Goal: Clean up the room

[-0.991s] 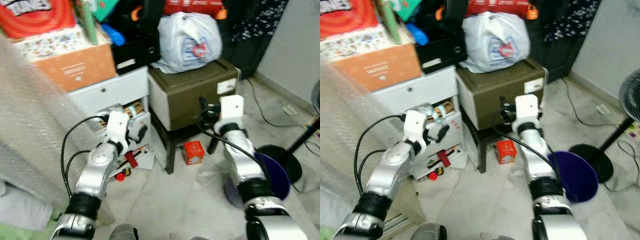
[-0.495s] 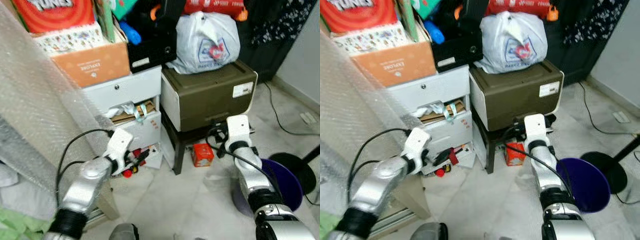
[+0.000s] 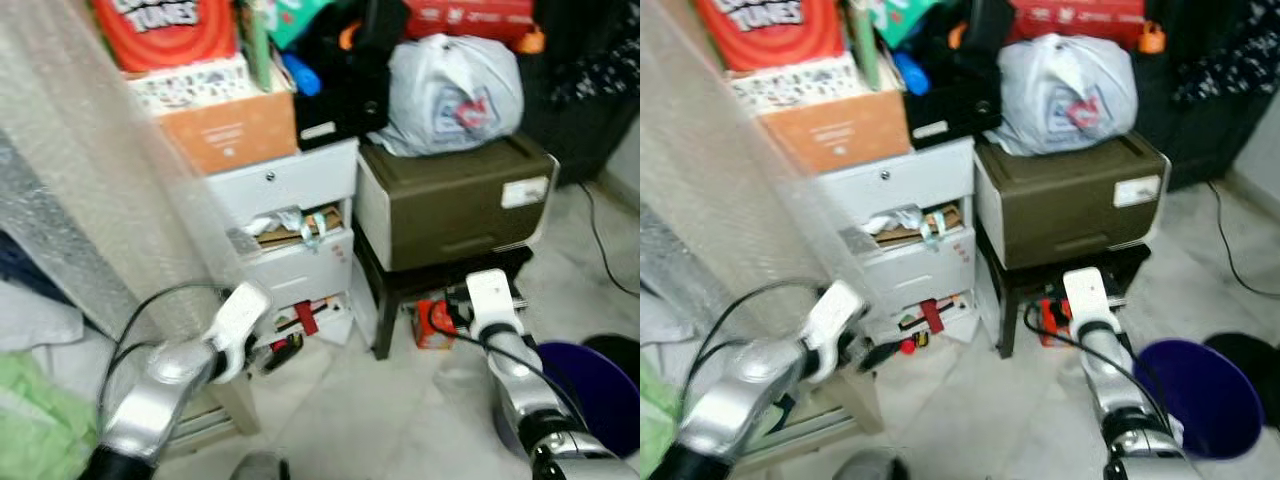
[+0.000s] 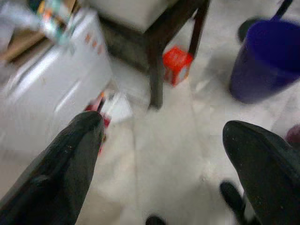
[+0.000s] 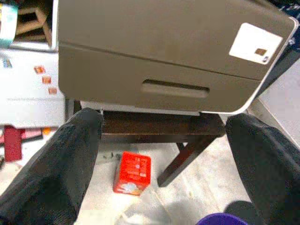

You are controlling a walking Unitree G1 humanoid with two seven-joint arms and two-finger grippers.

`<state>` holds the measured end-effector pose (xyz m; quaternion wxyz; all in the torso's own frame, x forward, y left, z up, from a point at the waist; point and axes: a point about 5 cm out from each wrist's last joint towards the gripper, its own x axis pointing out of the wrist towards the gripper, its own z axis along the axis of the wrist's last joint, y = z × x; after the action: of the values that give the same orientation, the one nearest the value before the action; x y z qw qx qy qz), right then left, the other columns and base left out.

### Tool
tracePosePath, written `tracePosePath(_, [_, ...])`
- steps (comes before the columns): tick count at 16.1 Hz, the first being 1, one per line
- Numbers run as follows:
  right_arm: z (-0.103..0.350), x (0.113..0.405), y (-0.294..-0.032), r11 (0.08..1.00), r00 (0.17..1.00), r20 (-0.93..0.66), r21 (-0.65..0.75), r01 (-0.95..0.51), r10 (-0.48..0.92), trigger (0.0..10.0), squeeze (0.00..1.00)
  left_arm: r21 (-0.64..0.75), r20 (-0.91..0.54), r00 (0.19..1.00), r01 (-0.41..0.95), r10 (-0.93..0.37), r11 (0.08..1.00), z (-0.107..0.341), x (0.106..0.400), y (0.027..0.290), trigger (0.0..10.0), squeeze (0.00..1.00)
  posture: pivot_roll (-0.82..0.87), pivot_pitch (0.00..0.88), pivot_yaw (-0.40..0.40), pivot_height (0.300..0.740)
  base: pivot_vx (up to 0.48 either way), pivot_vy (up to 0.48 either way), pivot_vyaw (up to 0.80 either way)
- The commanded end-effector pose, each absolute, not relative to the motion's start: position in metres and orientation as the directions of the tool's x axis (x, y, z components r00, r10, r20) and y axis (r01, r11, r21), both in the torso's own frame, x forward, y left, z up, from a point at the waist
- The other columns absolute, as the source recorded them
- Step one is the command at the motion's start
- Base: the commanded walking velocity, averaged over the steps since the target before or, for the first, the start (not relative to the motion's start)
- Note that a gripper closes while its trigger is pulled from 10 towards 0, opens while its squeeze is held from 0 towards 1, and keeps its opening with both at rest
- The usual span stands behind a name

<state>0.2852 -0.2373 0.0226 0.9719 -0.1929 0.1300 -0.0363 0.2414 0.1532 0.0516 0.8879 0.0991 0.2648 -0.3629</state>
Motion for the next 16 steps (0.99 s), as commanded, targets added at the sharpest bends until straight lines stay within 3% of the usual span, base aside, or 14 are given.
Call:
tracePosePath(1, [0.015, 0.281, -0.235, 0.922, 0.955, -0.274, -0.388, 0.002, -0.117, 10.0, 0.00, -0.017, -0.552, 0.599, 0.688, -0.580, 0.726, 0.055, 0.241, 0.163, 10.0, 0.00, 0.05, 0.000, 0.027, 0.740, 0.000, 0.000, 0.00])
tracePosePath(5, [0.005, 0.273, -0.237, 0.919, 0.937, -0.323, -0.394, -0.004, -0.135, 10.0, 0.00, -0.018, -0.624, 0.577, 0.664, -0.527, 0.747, 0.047, 0.233, 0.194, 10.0, 0.00, 0.08, 0.009, 0.033, 0.740, 0.000, 0.000, 0.00])
tracePosePath(7, [0.003, 0.273, -0.235, 0.921, 0.937, -0.323, -0.389, 0.000, -0.137, 10.0, 0.00, -0.014, -0.635, 0.615, 0.595, -0.467, 0.803, 0.043, 0.238, 0.215, 10.0, 0.00, 0.08, 0.013, 0.043, 0.740, 0.000, 0.000, 0.00])
tracePosePath(11, [-0.003, 0.267, -0.236, 0.921, 0.923, -0.351, -0.389, 0.006, -0.155, 10.0, 0.00, -0.014, -0.706, 0.600, 0.520, -0.376, 0.854, 0.030, 0.237, 0.246, 10.0, 0.00, 0.08, 0.014, 0.055, 0.740, 0.000, 0.000, 0.00])
tracePosePath(16, [-0.012, 0.259, -0.235, 0.921, 0.903, -0.399, -0.388, -0.009, -0.160, 10.0, 0.00, 0.114, -0.829, 0.547, 0.366, -0.115, 0.923, -0.009, 0.218, 0.290, 10.0, 0.00, 0.06, 0.015, 0.062, 0.740, 0.000, 0.000, 0.00])
